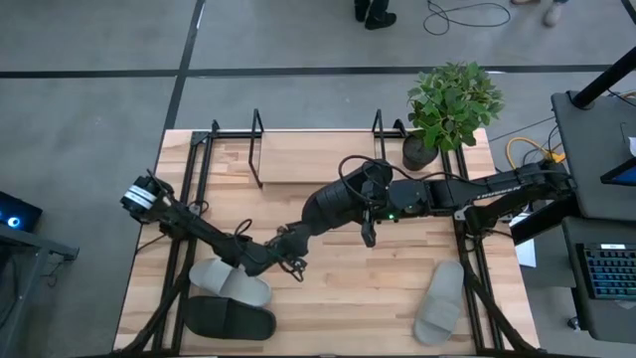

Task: Pick and place slides into the shelf
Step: Put the right black slipper on the shelf

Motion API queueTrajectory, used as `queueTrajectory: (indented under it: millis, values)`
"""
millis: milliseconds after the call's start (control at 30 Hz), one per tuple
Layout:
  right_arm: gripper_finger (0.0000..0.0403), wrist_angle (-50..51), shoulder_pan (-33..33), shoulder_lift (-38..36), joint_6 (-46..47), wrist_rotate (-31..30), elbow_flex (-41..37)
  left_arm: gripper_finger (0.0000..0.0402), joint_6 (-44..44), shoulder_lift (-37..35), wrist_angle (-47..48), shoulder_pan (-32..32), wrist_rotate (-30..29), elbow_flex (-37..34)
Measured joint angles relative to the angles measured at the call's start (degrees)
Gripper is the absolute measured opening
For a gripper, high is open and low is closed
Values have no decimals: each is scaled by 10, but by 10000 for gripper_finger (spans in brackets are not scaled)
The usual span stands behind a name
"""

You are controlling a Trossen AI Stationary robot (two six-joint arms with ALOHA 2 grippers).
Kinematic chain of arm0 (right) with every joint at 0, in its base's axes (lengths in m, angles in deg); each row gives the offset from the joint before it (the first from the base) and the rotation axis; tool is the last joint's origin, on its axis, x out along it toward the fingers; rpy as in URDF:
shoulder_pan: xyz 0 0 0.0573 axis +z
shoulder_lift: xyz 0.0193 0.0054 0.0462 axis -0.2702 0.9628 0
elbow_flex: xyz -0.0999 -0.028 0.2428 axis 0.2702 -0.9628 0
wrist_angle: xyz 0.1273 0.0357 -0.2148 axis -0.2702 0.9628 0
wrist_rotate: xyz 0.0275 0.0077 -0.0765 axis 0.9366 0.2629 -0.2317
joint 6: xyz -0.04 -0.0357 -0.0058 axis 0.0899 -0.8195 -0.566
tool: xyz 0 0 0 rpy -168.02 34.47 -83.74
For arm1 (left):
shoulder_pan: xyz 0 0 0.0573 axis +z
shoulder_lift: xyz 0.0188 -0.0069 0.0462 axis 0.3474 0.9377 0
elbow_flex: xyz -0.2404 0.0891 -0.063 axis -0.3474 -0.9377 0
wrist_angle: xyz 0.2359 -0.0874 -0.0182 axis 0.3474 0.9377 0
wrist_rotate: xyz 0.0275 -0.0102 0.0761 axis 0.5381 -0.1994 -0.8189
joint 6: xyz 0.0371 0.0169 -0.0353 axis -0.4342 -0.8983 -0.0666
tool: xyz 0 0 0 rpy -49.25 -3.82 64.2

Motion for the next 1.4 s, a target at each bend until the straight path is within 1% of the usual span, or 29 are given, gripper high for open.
queueTrajectory:
  millis: [133, 233, 333, 400, 500, 533, 700, 933, 1100, 1200, 1400]
  values:
    - [12, 3, 0, 0, 0, 0, 0, 226, 20, 10, -2, 8, 0, 8]
    - [12, 2, 0, 0, -4, 0, 0, 204, 28, 8, -8, 9, 0, 12]
    - [13, 3, 0, 0, -5, 0, 0, 154, 29, 7, -30, 9, -1, 12]
    - [13, 1, 0, 0, -6, 0, 0, 108, 29, 7, -48, 9, -2, 12]
    - [13, 0, 0, 0, -7, 0, 0, 34, 26, 7, -42, 10, 0, 11]
    - [13, 0, 0, 0, -8, 0, 0, 24, 28, 7, -41, 9, 1, 11]
    - [13, -1, 0, 0, -10, 0, 0, 24, 82, 7, -41, 10, 1, 18]
    - [13, -1, 0, 0, -13, -1, 0, 24, 87, 7, -44, 12, 0, 19]
    - [16, -1, 0, -2, -46, -1, 0, 24, 89, 7, -47, 12, -7, 19]
    - [34, -3, 0, -8, -67, -18, 0, 24, 103, 7, -52, 12, -6, 23]
    - [101, -16, 0, -26, -97, -37, 0, 24, 106, 1, -92, 15, -10, 24]
